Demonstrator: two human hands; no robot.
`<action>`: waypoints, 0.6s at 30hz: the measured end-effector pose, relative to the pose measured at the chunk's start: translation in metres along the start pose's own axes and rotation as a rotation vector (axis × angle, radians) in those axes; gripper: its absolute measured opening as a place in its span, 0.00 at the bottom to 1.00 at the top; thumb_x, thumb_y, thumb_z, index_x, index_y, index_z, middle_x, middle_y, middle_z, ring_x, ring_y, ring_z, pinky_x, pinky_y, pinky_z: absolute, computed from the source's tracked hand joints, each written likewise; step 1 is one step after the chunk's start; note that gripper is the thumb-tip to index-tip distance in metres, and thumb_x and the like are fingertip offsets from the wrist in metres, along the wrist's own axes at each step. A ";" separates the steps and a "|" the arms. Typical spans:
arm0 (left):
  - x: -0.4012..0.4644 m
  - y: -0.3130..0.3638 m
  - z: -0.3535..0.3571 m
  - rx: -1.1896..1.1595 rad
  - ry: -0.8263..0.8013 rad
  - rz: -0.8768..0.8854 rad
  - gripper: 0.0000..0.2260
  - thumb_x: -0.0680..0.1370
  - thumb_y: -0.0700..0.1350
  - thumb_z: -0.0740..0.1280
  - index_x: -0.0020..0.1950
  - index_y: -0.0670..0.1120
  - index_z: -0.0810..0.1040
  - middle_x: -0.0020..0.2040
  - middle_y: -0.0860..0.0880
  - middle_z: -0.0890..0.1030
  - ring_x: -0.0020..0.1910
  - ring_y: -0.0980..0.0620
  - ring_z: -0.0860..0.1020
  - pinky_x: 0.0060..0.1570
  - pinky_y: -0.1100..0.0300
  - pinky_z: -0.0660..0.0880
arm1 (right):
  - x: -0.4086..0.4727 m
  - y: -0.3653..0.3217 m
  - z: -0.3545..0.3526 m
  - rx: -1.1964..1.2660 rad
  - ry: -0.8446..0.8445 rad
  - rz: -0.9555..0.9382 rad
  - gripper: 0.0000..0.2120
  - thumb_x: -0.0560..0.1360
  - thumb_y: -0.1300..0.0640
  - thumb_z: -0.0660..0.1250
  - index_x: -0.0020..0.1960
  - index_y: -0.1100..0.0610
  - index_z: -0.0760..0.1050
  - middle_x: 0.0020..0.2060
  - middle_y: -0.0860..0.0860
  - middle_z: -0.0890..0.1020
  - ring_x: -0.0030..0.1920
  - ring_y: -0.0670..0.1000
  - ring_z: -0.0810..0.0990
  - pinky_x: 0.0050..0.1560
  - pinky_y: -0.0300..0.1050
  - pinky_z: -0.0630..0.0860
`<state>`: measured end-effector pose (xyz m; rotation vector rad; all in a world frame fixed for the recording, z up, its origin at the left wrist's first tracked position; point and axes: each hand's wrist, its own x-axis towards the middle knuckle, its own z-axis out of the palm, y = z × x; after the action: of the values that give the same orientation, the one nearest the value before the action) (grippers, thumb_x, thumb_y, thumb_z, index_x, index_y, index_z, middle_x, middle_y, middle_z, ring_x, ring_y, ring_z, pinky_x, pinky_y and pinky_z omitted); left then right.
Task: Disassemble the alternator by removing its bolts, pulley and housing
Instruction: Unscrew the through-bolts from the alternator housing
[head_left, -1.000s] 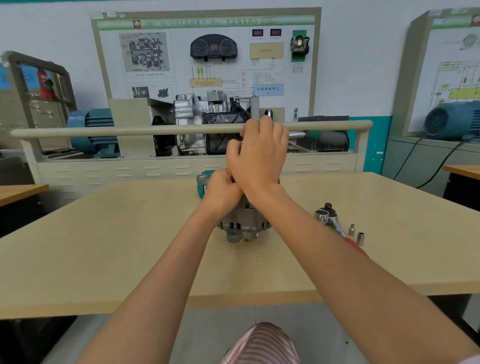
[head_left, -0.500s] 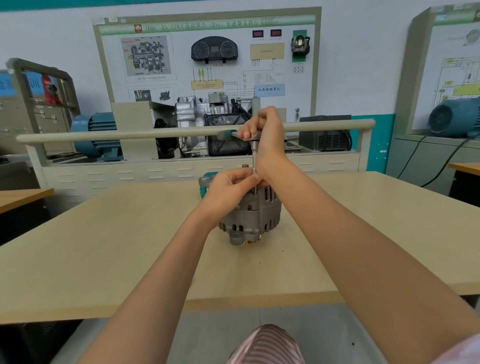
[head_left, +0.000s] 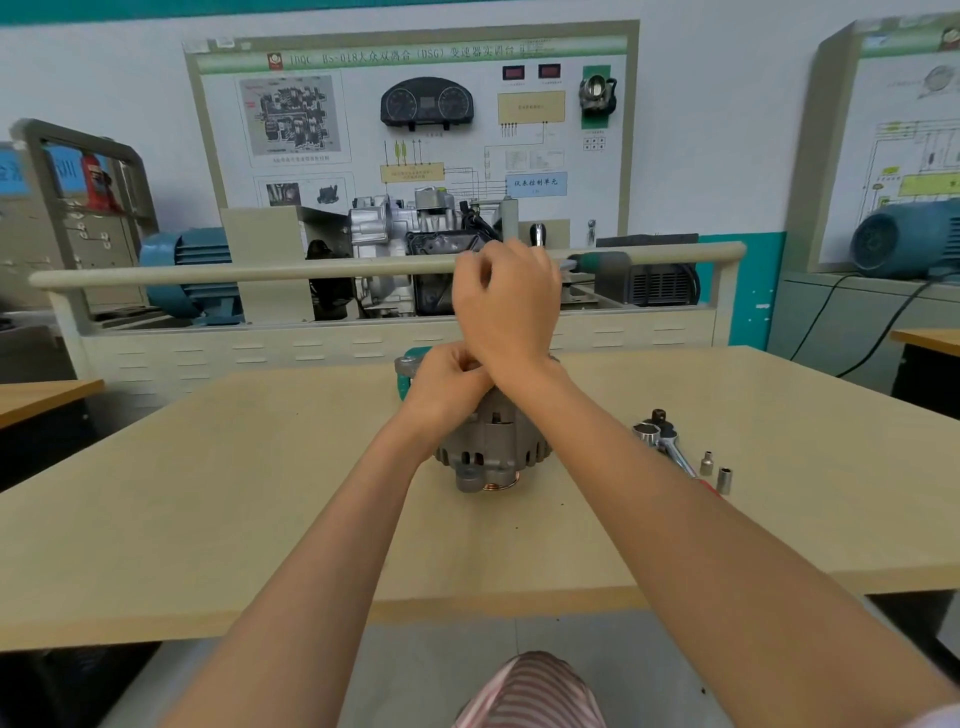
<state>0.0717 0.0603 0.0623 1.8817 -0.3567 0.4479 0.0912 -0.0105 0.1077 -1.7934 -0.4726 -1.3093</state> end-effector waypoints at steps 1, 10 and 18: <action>0.000 0.001 0.001 -0.018 -0.016 0.011 0.15 0.77 0.36 0.64 0.33 0.52 0.77 0.26 0.59 0.79 0.28 0.66 0.77 0.26 0.74 0.68 | 0.004 -0.001 -0.001 0.170 -0.020 0.074 0.17 0.72 0.54 0.55 0.25 0.53 0.59 0.23 0.45 0.64 0.32 0.50 0.65 0.40 0.44 0.62; 0.000 0.004 0.002 -0.082 -0.058 0.027 0.09 0.78 0.44 0.66 0.42 0.55 0.83 0.39 0.56 0.85 0.42 0.60 0.82 0.47 0.64 0.77 | 0.028 0.002 -0.010 1.166 -0.194 0.632 0.28 0.77 0.60 0.52 0.18 0.55 0.62 0.16 0.50 0.65 0.23 0.48 0.66 0.36 0.40 0.72; 0.002 0.003 0.001 0.069 0.064 -0.073 0.14 0.77 0.34 0.61 0.33 0.45 0.72 0.26 0.51 0.73 0.27 0.56 0.69 0.23 0.71 0.64 | -0.010 0.002 0.002 -0.332 0.011 -0.037 0.09 0.73 0.56 0.58 0.41 0.59 0.75 0.39 0.51 0.74 0.45 0.52 0.70 0.54 0.45 0.64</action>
<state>0.0726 0.0582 0.0658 1.9355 -0.2317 0.4757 0.0900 -0.0087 0.0978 -2.0539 -0.2953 -1.4903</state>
